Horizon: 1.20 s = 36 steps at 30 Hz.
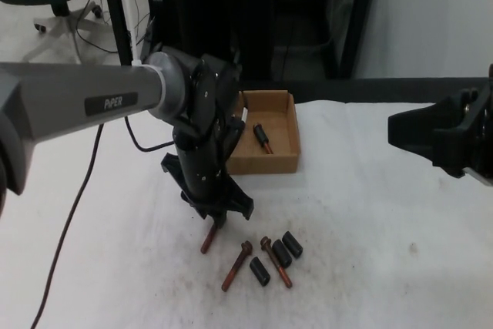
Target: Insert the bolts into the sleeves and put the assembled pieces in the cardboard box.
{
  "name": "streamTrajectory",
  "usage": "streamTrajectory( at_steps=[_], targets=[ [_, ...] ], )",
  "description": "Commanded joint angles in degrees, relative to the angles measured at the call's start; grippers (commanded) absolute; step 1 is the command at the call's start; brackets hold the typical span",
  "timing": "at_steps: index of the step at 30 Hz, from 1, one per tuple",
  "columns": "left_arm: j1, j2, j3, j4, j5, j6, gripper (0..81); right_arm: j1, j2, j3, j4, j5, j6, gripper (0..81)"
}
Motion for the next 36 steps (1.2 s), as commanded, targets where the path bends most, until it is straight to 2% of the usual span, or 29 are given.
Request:
streamTrajectory(
  at_steps=[1, 26, 28, 31, 36],
  targets=[
    [-0.1, 0.1, 0.7, 0.1, 2.5, -2.0, 33.3, -0.1, 0.0, -0.2, -0.4, -0.5, 0.0, 0.4],
    [-0.3, 0.1, 3.0, -7.9, 2.5, -2.3, 33.1, -0.1, 0.0, -0.2, -0.4, -0.5, 0.0, 0.4],
    [-0.3, 0.1, 3.0, -8.2, 2.5, -2.3, 26.8, -0.1, 0.0, -0.2, -0.4, -0.5, 0.0, 0.4],
    [-0.3, 0.1, 3.0, -8.0, 2.5, -2.3, 1.3, -0.1, 0.0, -0.2, -0.4, -0.5, 0.0, 0.4],
    [-0.3, 0.1, 3.0, -7.6, 2.5, -1.3, 0.3, -0.1, 0.0, -0.2, -0.4, -0.5, 0.0, 0.4]
  ],
)
